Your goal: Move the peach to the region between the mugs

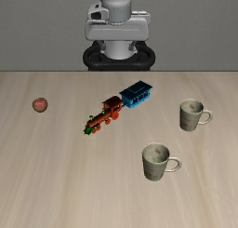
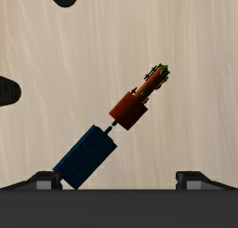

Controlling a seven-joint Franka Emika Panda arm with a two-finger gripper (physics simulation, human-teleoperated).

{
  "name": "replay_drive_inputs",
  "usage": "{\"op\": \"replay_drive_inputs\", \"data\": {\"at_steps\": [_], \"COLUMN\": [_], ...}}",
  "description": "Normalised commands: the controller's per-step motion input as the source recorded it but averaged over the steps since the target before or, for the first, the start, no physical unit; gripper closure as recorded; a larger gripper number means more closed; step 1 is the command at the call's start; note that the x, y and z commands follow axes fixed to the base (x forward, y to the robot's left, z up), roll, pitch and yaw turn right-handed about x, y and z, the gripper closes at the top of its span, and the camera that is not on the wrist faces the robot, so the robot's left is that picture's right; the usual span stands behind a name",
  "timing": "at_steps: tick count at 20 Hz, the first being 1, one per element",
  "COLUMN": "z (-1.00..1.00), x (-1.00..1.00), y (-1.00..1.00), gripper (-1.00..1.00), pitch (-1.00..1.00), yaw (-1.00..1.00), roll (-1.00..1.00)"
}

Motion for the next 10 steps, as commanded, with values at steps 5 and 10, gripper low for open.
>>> {"op": "replay_drive_inputs", "data": {"at_steps": [5,10], "z": [0.0,0.0], "x": [0.0,0.0], "y": [-1.0,-1.0], "gripper": [-1.0,-1.0], "pitch": [0.0,0.0], "yaw": [0.0,0.0], "roll": [0.0,0.0]}}
